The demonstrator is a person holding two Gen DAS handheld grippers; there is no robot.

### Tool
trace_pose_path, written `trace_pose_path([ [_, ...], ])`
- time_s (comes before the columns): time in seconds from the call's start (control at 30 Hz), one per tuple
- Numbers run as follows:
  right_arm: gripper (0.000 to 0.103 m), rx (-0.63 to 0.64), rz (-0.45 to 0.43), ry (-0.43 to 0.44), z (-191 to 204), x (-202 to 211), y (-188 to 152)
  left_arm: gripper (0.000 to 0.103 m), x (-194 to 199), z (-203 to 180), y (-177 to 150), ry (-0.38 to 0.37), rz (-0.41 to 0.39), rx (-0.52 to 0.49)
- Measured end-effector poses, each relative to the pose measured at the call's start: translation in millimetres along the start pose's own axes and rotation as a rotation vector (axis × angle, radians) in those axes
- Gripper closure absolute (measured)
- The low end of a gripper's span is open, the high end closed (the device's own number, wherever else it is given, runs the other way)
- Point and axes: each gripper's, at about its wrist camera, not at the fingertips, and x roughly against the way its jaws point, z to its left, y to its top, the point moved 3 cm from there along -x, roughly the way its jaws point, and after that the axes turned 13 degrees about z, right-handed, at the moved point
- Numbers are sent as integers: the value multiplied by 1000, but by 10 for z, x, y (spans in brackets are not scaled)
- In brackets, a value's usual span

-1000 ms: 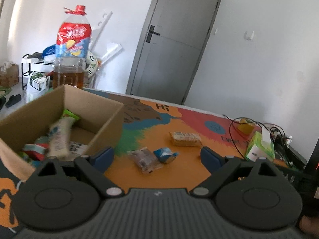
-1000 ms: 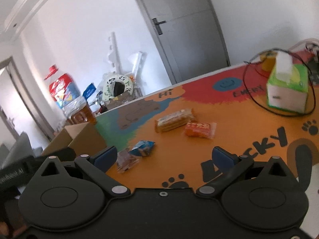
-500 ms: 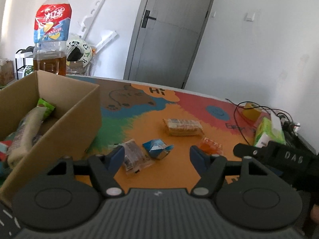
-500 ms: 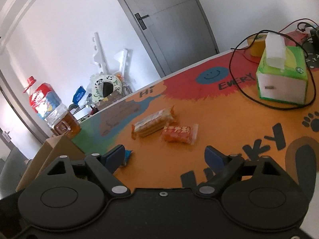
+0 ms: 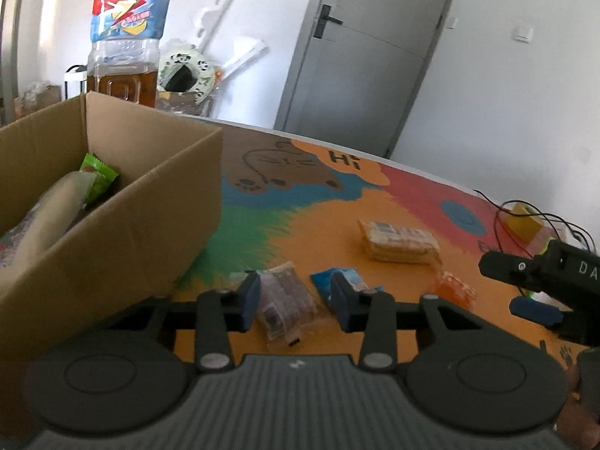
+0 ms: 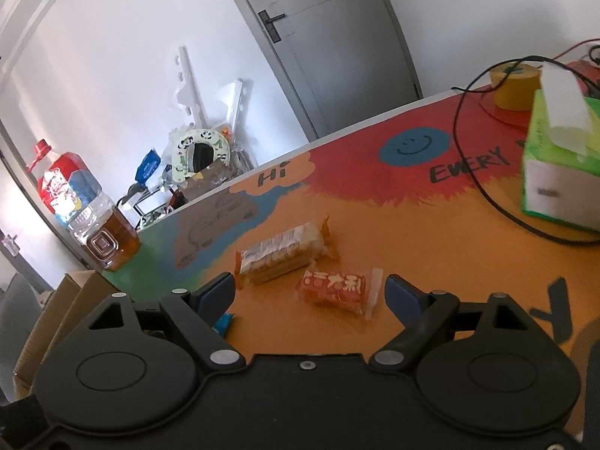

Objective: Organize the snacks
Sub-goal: 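Grasp a clear brown snack pack with the left gripper while the right grasps a red snack, then lift the clear pack with the left gripper while the right lifts the red snack toward the box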

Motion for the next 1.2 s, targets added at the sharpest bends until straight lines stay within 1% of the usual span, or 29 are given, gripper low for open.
trace_pose_path([
  [0.17,15,29,27,-22,-3,-174,68,64,-127,-10,23,44,8,22],
  [0.27,15,35,42,-45,-34,-266,94,64,-197,3,20,62,28,34],
  [0.37,14,39,57,-72,-57,-376,106,64,-250,-10,-6,71,42,21],
  [0.43,14,46,71,-78,-59,-454,99,64,-253,-33,-26,79,35,0],
  [0.5,12,64,75,-85,-38,-494,81,68,-260,-32,-32,79,35,-6],
  [0.63,12,99,72,-115,34,-540,68,71,-249,-49,-52,70,38,-30],
  [0.7,18,121,72,-148,65,-555,51,71,-245,-53,-62,61,41,-28],
  [0.77,40,151,69,-208,93,-543,30,71,-241,-50,-62,55,44,-27],
  [0.83,51,154,69,-213,90,-507,17,72,-223,-41,-82,49,44,-25],
  [0.93,54,153,77,-194,68,-439,-29,72,-183,-29,-116,39,49,-20],
  [1.03,55,142,83,-171,72,-360,-111,72,-115,-23,-162,24,50,-13],
  [1.2,55,130,65,-145,130,-180,-259,72,52,-27,-222,12,28,-18],
])
